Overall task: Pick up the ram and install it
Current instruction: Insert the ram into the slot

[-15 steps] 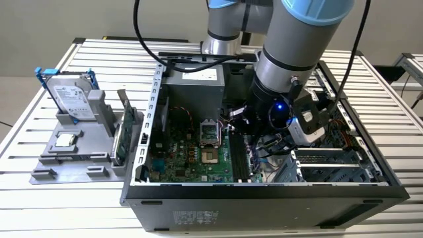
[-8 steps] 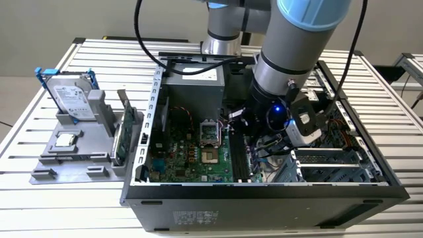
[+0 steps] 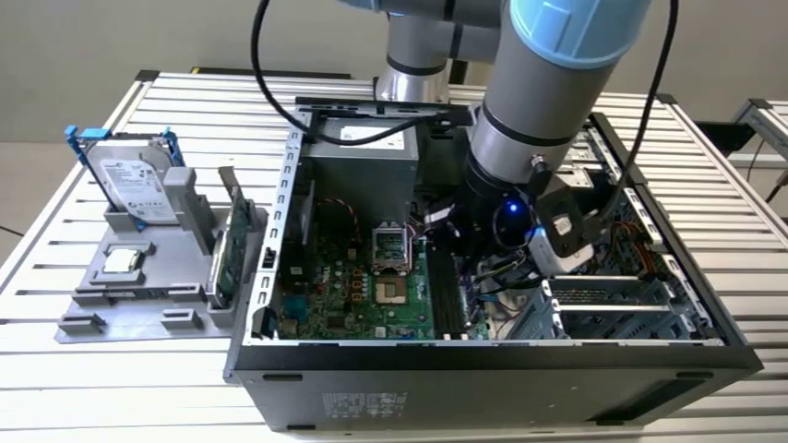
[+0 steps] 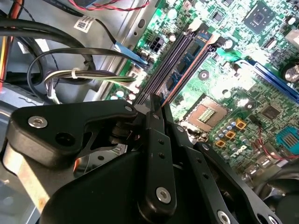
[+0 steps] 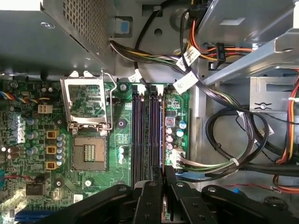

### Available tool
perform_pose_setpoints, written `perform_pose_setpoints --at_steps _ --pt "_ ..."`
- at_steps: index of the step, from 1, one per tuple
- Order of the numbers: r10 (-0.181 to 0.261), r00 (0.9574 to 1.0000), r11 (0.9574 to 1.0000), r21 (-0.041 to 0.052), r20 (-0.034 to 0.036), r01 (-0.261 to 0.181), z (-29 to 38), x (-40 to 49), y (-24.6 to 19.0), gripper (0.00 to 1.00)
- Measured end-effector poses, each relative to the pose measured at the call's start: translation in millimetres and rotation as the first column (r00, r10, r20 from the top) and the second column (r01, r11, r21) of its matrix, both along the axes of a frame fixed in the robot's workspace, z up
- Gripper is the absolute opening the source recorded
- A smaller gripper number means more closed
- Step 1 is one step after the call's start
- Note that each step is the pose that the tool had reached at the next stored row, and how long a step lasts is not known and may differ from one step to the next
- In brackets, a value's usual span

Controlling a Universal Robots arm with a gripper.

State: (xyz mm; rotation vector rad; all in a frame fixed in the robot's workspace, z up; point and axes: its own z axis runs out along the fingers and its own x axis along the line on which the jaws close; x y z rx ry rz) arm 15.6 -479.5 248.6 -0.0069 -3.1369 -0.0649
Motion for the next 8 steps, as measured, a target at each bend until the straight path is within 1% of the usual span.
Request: perform_pose_setpoints --at_steps 2,5,8 --pt "0.000 1.0000 1.0000 0.0000 -0.0001 0.000 -1.6 0.0 0.2 0.00" --pt "0.000 1.0000 1.0000 0.0001 -0.0002 0.000 -6.3 -0.3 0.4 0.00" --pt "0.000 1.0000 1.0000 0.0000 -0.0005 0.000 -8.6 -0.4 0.4 0.00"
